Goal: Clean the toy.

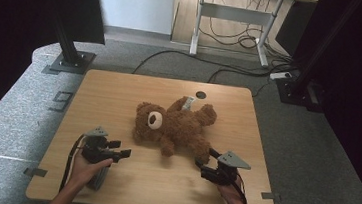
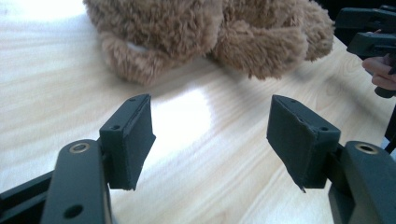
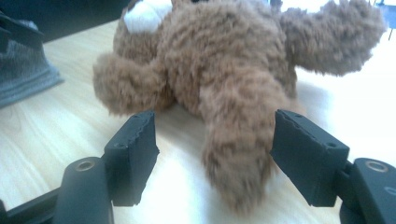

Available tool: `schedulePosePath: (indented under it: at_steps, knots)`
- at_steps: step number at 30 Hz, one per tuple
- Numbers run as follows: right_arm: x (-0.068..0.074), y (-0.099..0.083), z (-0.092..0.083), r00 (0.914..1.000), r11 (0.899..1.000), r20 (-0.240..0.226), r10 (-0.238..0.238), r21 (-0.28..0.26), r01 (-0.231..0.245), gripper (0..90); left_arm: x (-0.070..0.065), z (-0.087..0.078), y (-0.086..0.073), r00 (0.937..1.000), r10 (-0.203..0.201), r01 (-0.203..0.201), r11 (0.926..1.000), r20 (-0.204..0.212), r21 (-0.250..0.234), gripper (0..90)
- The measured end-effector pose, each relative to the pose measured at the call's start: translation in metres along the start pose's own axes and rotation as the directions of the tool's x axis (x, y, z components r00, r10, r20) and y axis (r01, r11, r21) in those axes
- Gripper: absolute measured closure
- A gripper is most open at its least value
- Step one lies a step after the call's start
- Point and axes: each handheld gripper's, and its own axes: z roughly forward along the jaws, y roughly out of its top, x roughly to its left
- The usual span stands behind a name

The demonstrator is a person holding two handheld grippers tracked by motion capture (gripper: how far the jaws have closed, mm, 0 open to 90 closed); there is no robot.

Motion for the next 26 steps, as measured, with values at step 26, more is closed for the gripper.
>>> schedulePosePath:
  at_steps: [26]
  knots:
    - [-0.012,-0.017,-0.007,0.9985,0.999,0.040,0.038,0.036,-0.039,28.3,-0.002,-0.028,-0.026,0.9995,0.018,-0.017,0.9982,0.024,-0.057,32.2]
